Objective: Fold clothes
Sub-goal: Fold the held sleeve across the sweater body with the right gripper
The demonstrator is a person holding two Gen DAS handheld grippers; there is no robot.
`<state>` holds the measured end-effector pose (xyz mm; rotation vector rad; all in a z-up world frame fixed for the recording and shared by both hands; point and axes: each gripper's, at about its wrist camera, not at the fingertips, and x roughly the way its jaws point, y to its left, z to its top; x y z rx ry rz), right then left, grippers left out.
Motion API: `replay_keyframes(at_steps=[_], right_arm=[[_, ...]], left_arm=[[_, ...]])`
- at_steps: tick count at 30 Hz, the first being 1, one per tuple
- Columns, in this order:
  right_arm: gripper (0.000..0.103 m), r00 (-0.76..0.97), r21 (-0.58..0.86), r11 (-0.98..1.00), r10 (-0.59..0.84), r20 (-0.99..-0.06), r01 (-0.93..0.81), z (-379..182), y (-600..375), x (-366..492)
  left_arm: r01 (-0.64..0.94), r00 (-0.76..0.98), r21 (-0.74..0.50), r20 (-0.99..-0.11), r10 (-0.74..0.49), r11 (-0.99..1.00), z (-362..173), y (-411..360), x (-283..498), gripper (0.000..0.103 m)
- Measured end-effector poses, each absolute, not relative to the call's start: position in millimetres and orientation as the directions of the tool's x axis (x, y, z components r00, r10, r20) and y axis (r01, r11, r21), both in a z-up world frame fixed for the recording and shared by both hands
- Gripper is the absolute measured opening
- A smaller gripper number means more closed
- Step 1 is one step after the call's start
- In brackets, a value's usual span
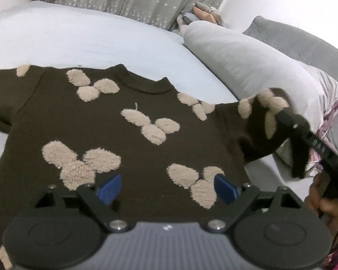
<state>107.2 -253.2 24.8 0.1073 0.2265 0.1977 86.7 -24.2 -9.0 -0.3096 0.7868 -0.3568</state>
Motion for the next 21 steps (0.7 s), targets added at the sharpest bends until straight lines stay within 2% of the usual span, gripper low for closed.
replay_keyframes(at_steps=[6, 11, 14, 16, 19, 20, 21], right_arm=[[0.016, 0.861, 0.055, 0.936, 0.341, -0.376, -0.347, 2, -209, 114], [0.017, 0.775, 0.002, 0.916, 0.34, -0.534, -0.4, -37, -181, 118], [0.018, 0.777, -0.004, 0.92, 0.329, -0.536, -0.392, -45, -174, 116], [0.024, 0.774, 0.023, 0.922, 0.338, -0.535, -0.387, -42, -177, 114], [0.044, 0.772, 0.078, 0.927, 0.35, -0.531, -0.367, -36, -187, 106], [0.054, 0.776, 0.102, 0.931, 0.351, -0.524, -0.351, -34, -189, 102], [0.058, 0.782, 0.124, 0.934, 0.349, -0.516, -0.335, -32, -193, 102]], left_arm=[[0.15, 0.652, -0.405, -0.646, -0.398, 0.902, -15, -12, 88, 0.089], [0.122, 0.642, -0.395, -0.668, -0.376, 0.911, -22, -5, 89, 0.089], [0.11, 0.637, -0.39, -0.678, -0.366, 0.914, -25, -1, 89, 0.089], [0.103, 0.637, -0.394, -0.679, -0.365, 0.913, -25, 1, 89, 0.089], [0.096, 0.639, -0.4, -0.677, -0.365, 0.911, -24, 4, 89, 0.089], [0.097, 0.64, -0.403, -0.675, -0.367, 0.91, -23, 5, 89, 0.089], [0.098, 0.642, -0.405, -0.673, -0.368, 0.909, -22, 5, 89, 0.089]])
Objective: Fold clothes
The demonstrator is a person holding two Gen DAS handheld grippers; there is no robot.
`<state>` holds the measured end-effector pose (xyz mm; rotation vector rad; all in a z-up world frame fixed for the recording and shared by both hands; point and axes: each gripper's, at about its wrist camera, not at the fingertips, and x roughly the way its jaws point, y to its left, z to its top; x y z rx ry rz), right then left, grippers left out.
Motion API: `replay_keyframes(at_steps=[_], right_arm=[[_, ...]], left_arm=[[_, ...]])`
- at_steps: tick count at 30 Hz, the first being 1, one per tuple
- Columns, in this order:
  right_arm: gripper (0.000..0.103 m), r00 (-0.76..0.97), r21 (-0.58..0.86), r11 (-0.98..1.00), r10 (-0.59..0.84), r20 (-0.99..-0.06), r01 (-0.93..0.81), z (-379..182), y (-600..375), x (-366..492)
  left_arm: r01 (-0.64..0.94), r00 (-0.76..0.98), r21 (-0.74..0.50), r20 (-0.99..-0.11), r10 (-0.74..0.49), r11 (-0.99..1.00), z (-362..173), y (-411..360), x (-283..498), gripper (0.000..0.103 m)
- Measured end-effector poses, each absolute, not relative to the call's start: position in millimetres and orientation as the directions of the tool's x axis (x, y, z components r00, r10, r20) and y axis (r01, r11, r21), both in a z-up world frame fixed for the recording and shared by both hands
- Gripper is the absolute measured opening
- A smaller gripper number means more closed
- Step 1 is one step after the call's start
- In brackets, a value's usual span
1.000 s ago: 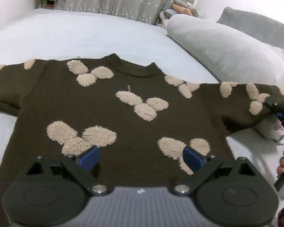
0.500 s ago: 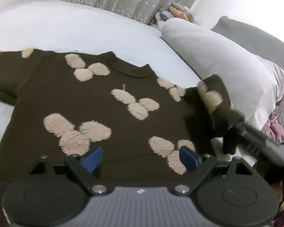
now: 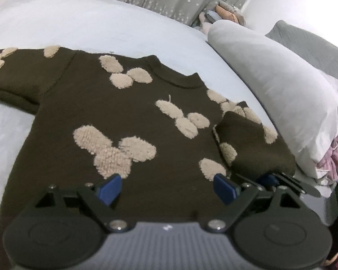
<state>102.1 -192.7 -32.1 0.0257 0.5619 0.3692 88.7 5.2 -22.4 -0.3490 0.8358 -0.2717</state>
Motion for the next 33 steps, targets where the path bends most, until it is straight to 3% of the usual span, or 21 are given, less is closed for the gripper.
replay_keyframes(at_steps=[4, 10, 12, 17, 21, 27, 33], right_arm=[[0.058, 0.813, 0.218, 0.942, 0.332, -0.479, -0.256, -25, -211, 98], [0.058, 0.857, 0.473, 0.875, 0.317, -0.406, -0.1, -30, -247, 107], [0.054, 0.873, 0.51, 0.857, 0.303, -0.383, -0.074, -32, -250, 109], [0.035, 0.907, 0.466, 0.88, 0.264, -0.327, -0.088, -29, -236, 114], [0.027, 0.89, 0.34, 0.908, 0.349, -0.292, -0.244, -21, -202, 108], [0.026, 0.795, 0.128, 0.884, 0.461, -0.394, -0.45, -30, -150, 101], [0.031, 0.755, 0.003, 0.862, 0.445, -0.481, -0.506, -42, -124, 100]], left_arm=[[0.105, 0.643, -0.406, -0.669, -0.373, 0.908, -21, 4, 89, 0.089], [0.121, 0.638, -0.404, -0.668, -0.383, 0.907, -20, 3, 88, 0.089], [0.125, 0.636, -0.407, -0.667, -0.388, 0.905, -20, 4, 88, 0.089], [0.139, 0.627, -0.44, -0.655, -0.422, 0.887, -19, 8, 87, 0.089], [0.138, 0.623, -0.491, -0.632, -0.461, 0.86, -18, 20, 85, 0.089], [0.09, 0.631, -0.573, -0.6, -0.492, 0.815, -26, 49, 76, 0.089], [0.072, 0.647, -0.691, -0.517, -0.561, 0.719, -35, 77, 68, 0.089]])
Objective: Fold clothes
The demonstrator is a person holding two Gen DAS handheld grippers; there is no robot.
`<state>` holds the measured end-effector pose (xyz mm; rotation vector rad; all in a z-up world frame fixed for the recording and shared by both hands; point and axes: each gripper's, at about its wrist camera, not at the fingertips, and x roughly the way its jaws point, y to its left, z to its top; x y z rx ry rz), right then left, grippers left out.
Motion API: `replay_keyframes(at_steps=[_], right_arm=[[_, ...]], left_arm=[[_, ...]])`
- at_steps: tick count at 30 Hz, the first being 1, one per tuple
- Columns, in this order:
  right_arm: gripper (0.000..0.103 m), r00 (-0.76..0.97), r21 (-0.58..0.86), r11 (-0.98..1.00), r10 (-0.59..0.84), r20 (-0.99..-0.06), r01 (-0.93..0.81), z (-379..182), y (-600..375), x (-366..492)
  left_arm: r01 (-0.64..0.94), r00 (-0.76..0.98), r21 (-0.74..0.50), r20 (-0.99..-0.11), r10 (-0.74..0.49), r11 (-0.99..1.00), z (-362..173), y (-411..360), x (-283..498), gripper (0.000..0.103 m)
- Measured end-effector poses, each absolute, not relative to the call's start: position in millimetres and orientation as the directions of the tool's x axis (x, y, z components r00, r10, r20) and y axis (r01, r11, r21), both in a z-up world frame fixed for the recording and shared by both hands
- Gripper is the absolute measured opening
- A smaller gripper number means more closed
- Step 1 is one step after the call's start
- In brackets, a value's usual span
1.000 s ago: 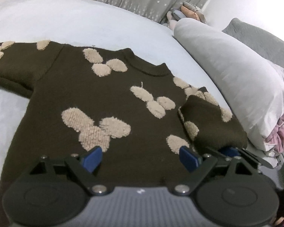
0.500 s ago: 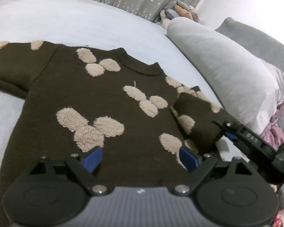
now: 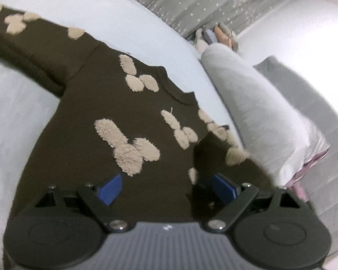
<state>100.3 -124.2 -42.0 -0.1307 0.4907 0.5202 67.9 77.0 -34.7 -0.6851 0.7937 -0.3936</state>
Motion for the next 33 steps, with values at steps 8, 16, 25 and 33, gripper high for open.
replay_keyframes(at_steps=[8, 16, 25, 33], right_arm=[[0.042, 0.696, -0.064, 0.759, 0.556, -0.454, -0.648, -28, -108, 78], [0.046, 0.681, -0.114, 0.733, 0.547, -0.486, -0.67, -26, -111, 68], [0.057, 0.74, -0.164, 0.797, 0.434, -0.513, -0.581, -31, -138, 79], [0.053, 0.789, -0.28, 0.813, 0.315, -0.527, -0.511, -47, -154, 87]], left_arm=[[0.052, 0.666, -0.777, -0.441, -0.602, 0.627, -46, 95, 66, 0.089], [0.042, 0.673, -0.793, -0.427, -0.604, 0.607, -51, 98, 68, 0.089], [0.112, 0.693, -0.601, -0.523, -0.496, 0.791, -52, 79, 68, 0.082], [0.124, 0.693, -0.504, -0.573, -0.438, 0.855, -47, 62, 82, 0.008]])
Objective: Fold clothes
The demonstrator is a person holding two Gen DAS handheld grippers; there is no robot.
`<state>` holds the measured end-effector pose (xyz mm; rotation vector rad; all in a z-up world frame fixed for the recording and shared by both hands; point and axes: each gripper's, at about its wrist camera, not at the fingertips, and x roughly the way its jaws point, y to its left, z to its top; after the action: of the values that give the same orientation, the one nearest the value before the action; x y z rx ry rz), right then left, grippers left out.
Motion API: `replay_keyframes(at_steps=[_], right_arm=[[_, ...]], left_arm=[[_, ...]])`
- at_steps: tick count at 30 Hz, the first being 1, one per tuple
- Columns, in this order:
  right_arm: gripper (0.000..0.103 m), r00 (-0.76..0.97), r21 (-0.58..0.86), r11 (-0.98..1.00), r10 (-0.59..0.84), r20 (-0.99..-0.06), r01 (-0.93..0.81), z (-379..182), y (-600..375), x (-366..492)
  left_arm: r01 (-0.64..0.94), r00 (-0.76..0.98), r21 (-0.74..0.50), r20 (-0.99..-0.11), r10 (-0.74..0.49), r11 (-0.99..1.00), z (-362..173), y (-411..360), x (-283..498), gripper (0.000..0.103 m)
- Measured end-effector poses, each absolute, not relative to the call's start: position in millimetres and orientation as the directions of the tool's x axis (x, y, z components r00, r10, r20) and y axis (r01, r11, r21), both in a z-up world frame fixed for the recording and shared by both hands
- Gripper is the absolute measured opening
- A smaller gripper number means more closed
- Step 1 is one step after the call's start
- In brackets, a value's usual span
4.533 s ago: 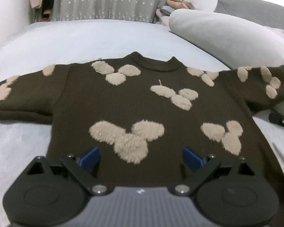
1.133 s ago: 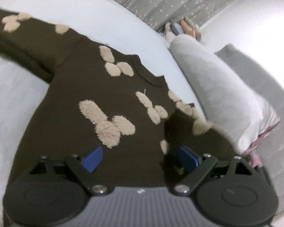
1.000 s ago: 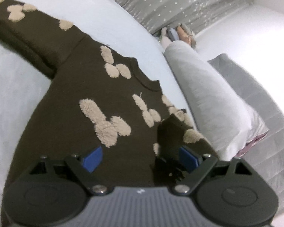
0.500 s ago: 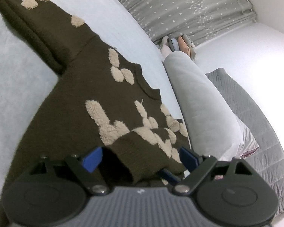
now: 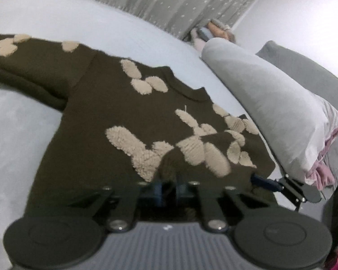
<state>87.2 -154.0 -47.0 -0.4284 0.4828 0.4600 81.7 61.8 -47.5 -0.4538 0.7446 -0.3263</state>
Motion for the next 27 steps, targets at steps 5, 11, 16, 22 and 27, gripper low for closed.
replay_keyframes(at_steps=[5, 11, 16, 22, 27], right_arm=[[0.02, 0.824, -0.305, 0.815, 0.325, -0.465, -0.493, -38, -150, 82], [0.042, 0.877, -0.371, 0.824, 0.279, -0.39, -0.427, -31, -146, 76], [0.056, 0.919, -0.47, 0.847, 0.05, -0.392, -0.247, -45, -166, 97], [0.051, 0.903, -0.541, 0.833, -0.135, -0.408, -0.119, -63, -190, 124], [0.052, 0.891, -0.45, 0.875, -0.051, -0.45, -0.178, -46, -200, 120]], left_arm=[[0.105, 0.761, -0.506, -0.513, -0.396, 0.856, -10, 65, 70, 0.007], [0.065, 0.817, -0.434, -0.495, -0.298, 0.899, 26, 78, 43, 0.007], [-0.031, 0.769, -0.377, -0.6, -0.219, 0.926, 1, 95, 35, 0.007], [-0.08, 0.698, -0.322, -0.693, -0.178, 0.943, -38, 100, 36, 0.02], [-0.066, 0.746, -0.266, -0.653, -0.13, 0.962, -16, 100, 34, 0.05]])
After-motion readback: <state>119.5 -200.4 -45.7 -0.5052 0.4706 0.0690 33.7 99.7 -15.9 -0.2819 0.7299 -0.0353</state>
